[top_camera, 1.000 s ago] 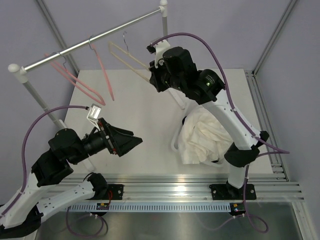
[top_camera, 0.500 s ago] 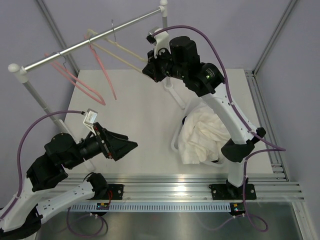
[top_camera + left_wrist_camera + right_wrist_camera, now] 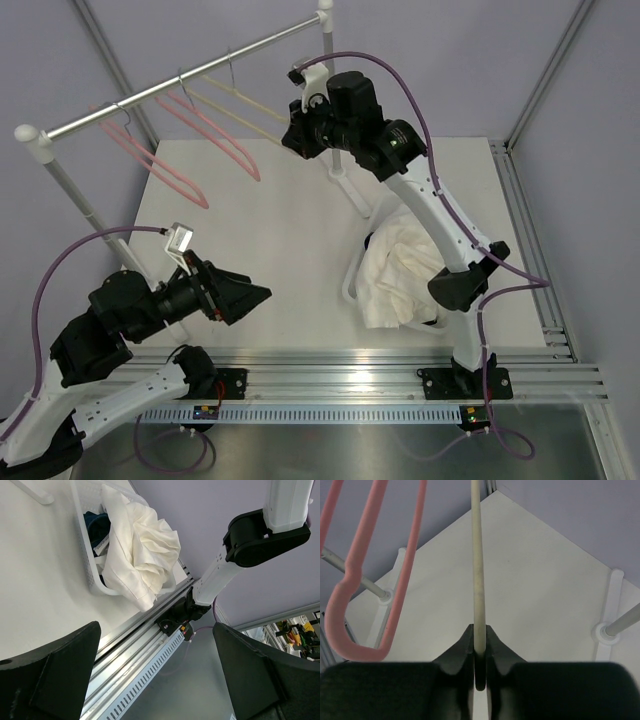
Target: Remove the skirt from the hanger
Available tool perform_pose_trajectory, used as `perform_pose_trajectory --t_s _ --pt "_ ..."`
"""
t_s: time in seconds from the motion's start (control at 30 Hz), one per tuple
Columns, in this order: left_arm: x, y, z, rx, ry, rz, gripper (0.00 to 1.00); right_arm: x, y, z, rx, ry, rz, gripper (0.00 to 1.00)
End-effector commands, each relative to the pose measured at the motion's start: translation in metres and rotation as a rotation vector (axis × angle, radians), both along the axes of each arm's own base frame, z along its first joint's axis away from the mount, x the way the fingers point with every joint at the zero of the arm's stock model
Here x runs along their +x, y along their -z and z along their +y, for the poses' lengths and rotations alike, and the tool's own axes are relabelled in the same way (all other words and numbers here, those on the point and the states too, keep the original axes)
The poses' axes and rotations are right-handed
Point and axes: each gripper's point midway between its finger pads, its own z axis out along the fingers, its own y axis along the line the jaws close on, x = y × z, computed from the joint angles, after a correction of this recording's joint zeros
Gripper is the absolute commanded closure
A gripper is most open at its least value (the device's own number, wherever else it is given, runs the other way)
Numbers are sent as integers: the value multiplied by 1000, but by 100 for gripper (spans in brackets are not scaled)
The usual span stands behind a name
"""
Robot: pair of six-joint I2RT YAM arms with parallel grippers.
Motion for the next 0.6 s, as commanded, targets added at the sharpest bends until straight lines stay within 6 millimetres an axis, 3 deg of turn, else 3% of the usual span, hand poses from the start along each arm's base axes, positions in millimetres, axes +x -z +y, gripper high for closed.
perform_pose_trajectory --t_s 0.0,0.07,0.1,0.17,0.23,0.27,0.37,0.43,0.47,0.5,0.57 --pt "3 -2 2 -6 -16 -20 1 -7 -24 -8 59 6 -23 78" --pt "4 0 0 -6 -19 -15 1 -14 -33 -13 79 12 -36 51" --pt "5 4 -1 1 -20 -7 1 -14 -25 -14 66 14 -21 44" --pt "8 9 -3 9 -28 6 1 -19 -34 -22 76 31 -32 32" --pt "11 18 -6 22 -31 27 1 -21 -30 -28 60 51 -20 7" --pt "12 20 -8 21 -31 29 1 -22 -36 -36 63 80 -30 1" --pt "17 37 -13 47 -38 65 1 -23 -40 -62 31 185 -39 1" --pt "19 53 -17 77 -39 89 1 -23 -30 -83 -16 270 -31 1" --pt "21 59 -19 86 -41 105 1 -29 -42 -103 -11 333 -56 1" --pt "22 65 -20 95 -42 116 1 -32 -26 -111 -47 353 -31 0" --pt "24 81 -26 111 -37 141 1 -45 -26 -137 -51 423 -25 0"
